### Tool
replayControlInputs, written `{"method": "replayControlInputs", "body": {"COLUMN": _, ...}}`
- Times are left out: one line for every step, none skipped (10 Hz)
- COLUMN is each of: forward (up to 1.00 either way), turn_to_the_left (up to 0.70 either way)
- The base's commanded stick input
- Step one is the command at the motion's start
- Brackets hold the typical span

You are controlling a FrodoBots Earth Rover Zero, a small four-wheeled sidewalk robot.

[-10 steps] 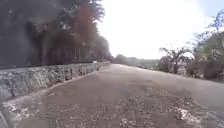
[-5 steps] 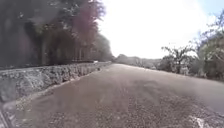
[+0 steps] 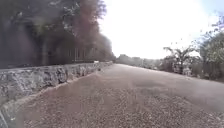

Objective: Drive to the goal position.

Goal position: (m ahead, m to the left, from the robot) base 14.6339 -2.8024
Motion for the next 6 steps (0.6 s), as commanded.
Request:
{"method": "replayControlInputs", "body": {"forward": 0.5, "turn_to_the_left": 0.0}}
{"method": "replayControlInputs", "body": {"forward": 0.5, "turn_to_the_left": 0.0}}
{"method": "replayControlInputs", "body": {"forward": 0.5, "turn_to_the_left": 0.0}}
{"method": "replayControlInputs", "body": {"forward": 0.5, "turn_to_the_left": 0.0}}
{"method": "replayControlInputs", "body": {"forward": 0.5, "turn_to_the_left": 0.0}}
{"method": "replayControlInputs", "body": {"forward": 0.5, "turn_to_the_left": 0.0}}
